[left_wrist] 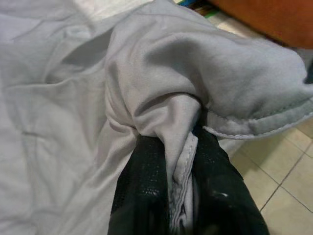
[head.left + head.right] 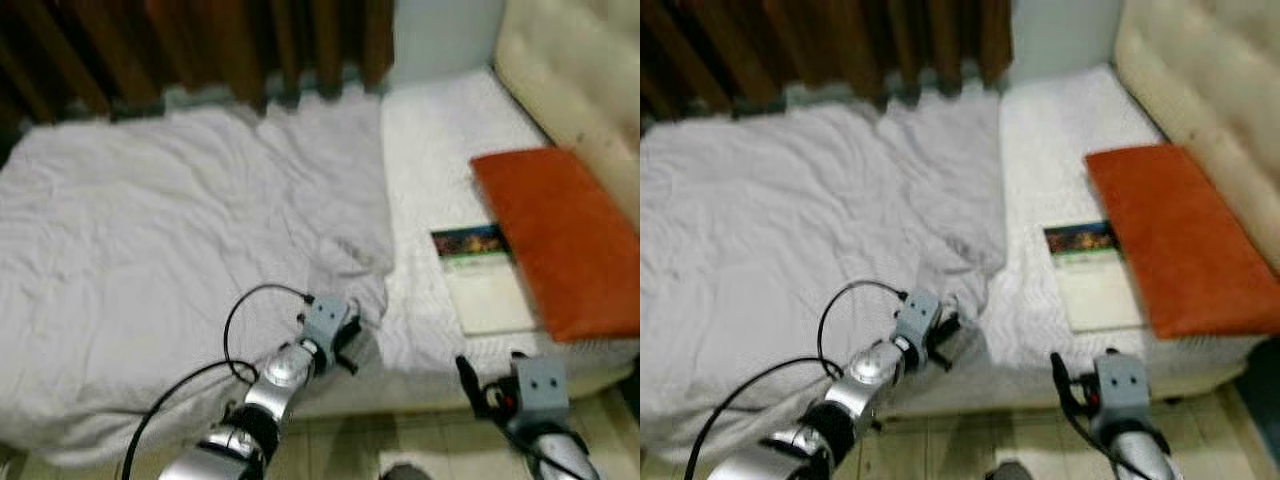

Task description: Clean up the room

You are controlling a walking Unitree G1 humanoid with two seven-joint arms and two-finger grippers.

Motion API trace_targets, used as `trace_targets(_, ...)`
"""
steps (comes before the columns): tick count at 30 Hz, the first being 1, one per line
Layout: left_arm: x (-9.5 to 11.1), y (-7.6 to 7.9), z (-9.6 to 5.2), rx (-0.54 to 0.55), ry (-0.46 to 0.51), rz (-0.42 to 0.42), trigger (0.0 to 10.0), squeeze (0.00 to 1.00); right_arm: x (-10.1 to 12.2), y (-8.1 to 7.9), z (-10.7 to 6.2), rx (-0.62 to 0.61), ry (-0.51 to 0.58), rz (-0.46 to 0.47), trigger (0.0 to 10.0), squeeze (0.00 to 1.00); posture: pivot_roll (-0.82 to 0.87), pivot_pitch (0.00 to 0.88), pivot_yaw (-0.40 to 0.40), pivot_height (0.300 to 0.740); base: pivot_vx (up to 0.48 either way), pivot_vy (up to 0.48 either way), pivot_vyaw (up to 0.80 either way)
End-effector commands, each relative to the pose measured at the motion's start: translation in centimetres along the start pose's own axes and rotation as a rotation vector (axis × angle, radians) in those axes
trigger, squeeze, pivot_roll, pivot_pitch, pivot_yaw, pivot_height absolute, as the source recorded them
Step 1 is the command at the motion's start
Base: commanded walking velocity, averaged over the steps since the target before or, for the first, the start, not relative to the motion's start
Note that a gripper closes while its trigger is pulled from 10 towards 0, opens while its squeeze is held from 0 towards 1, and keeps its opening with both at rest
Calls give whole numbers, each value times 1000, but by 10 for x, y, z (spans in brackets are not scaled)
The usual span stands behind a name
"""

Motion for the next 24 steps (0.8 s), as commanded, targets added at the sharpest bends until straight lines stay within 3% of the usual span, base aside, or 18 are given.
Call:
trace_targets(1, -5, 55, 1, -129, 7, -46, 10000, 0, -11, -6, -3, 18, -30, 4, 10000, 0, -335, 181, 100, 740, 0, -480, 0)
trace_targets(2, -5, 55, 1, -129, 7, -46, 10000, 0, -11, -6, -3, 18, -30, 4, 10000, 0, -335, 181, 100, 740, 0, -480, 0)
trace_targets(4, -13, 74, -2, -186, -11, -49, 10000, 0, -13, -5, -5, 18, -39, 4, 10000, 0, -338, 188, 99, 740, 0, -480, 0)
trace_targets(6, -36, 105, -13, -302, -96, -42, 10000, 0, -17, -6, -7, 24, -56, 2, 10000, 0, -341, 198, 97, 740, 0, 0, 0)
trace_targets(7, -36, 105, -13, -302, -96, -42, 10000, 0, -17, -6, -7, 24, -56, 2, 10000, 0, -341, 198, 97, 740, 0, 0, 0)
trace_targets(9, -60, 130, -27, -403, -183, -19, 10000, 0, -20, -7, -10, 30, -67, 0, 10000, 0, -343, 207, 94, 740, 0, 0, 0)
trace_targets(11, -76, 143, -38, -451, -246, -1, 10000, 0, -22, -8, -11, 33, -72, 0, 10000, 0, -342, 208, 93, 740, 0, 0, 0)
trace_targets(14, -84, 150, -42, -445, -289, 6, 10000, 0, -23, -8, -13, 38, -79, -3, 10000, 0, -346, 211, 85, 740, 0, 0, 0)
trace_targets(22, -81, 154, -36, -394, -312, 0, 10000, 0, -22, -15, -12, 81, -89, -27, 10000, 0, -360, 216, 66, 740, 0, 0, 0)
trace_targets(24, -78, 162, -37, -422, -300, -5, 10000, 0, -23, -15, -14, 85, -93, -32, 10000, 0, -365, 221, 63, 740, 0, 0, 0)
Point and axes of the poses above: a point about 5 cm out from each wrist's last joint towards the gripper, its own z axis pointing out of the wrist towards the gripper, its own x axis along the axis of the wrist's last joint, y = z × x, the point moved 6 cm from there along z, pointing out of the wrist towards the gripper, and after that the axes turned 14 degrees about z, right-handed, at the moved point
